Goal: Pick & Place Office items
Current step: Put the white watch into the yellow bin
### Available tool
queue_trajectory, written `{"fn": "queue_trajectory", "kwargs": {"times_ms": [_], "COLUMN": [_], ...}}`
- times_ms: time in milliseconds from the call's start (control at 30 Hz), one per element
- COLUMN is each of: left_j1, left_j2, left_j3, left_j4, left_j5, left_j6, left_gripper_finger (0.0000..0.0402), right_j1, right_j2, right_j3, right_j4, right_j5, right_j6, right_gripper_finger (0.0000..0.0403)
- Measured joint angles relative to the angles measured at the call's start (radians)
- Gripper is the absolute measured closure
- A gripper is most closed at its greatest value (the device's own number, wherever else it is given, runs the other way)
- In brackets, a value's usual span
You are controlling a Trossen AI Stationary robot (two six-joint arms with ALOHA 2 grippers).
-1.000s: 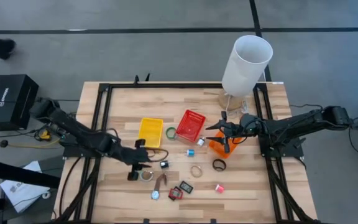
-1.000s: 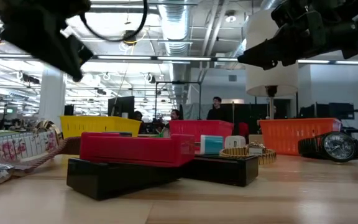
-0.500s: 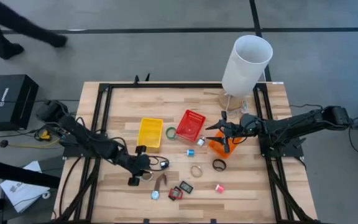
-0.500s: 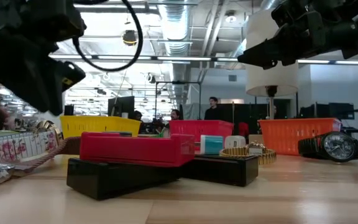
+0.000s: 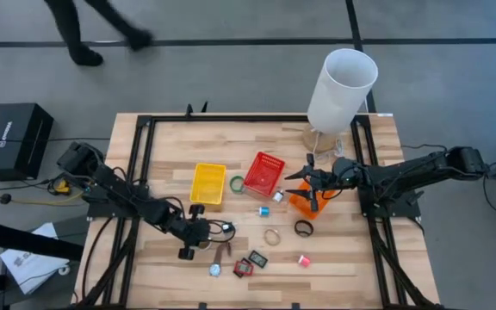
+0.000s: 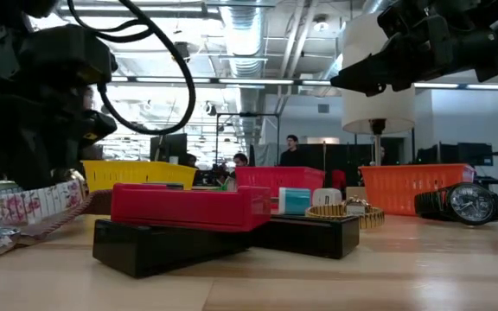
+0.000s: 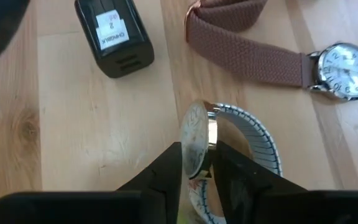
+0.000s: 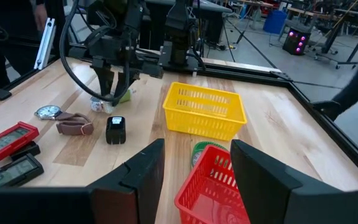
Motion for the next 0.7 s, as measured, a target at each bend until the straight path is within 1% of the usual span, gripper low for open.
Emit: {"fn": "queue_trajectory", "kwargs": {"times_ms": [100, 200, 267, 333, 400, 467, 533, 600, 700], "left_j1": [0.004, 0.013, 0.02, 0.026, 0.036, 0.055, 0.086, 0.133, 0.228], "left_j2": [-0.006, -0.039, -0.072, -0.117, -0.169, -0.224, -0.272, -0.312, -0.348], "left_j3": [0.0, 0.0, 0.0, 0.0, 0.0, 0.0, 0.0, 0.0, 0.0], "left_j4": [-0.002, 0.003, 0.002, 0.004, 0.005, 0.009, 0.008, 0.005, 0.007], "left_j5": [0.0, -0.005, -0.024, -0.085, -0.172, -0.253, -0.312, -0.343, -0.347], "left_j6": [0.0, 0.0, 0.001, 0.001, 0.004, 0.039, 0.093, 0.146, 0.212], "left_gripper_finger": [0.0354, 0.0379, 0.0381, 0.038, 0.0371, 0.0364, 0.0365, 0.0371, 0.0378], "right_j1": [0.0, 0.0, 0.0, 0.0, 0.0, 0.0, 0.0, 0.0, 0.0], "right_j2": [0.0, 0.0, 0.0, 0.0, 0.0, 0.0, 0.0, 0.0, 0.0], "right_j3": [0.0, 0.0, 0.0, 0.0, 0.0, 0.0, 0.0, 0.0, 0.0], "right_j4": [0.0, 0.0, 0.0, 0.0, 0.001, 0.006, 0.01, 0.01, 0.009], "right_j5": [0.0, 0.0, 0.0, 0.0, 0.0, 0.0, 0.0, 0.0, 0.0], "right_j6": [0.0, 0.0, 0.0, 0.0, 0.0, -0.001, -0.012, -0.04, -0.05], "right_gripper_finger": [0.0228, 0.0228, 0.0228, 0.0228, 0.0228, 0.0228, 0.0228, 0.0228, 0.0228]}}
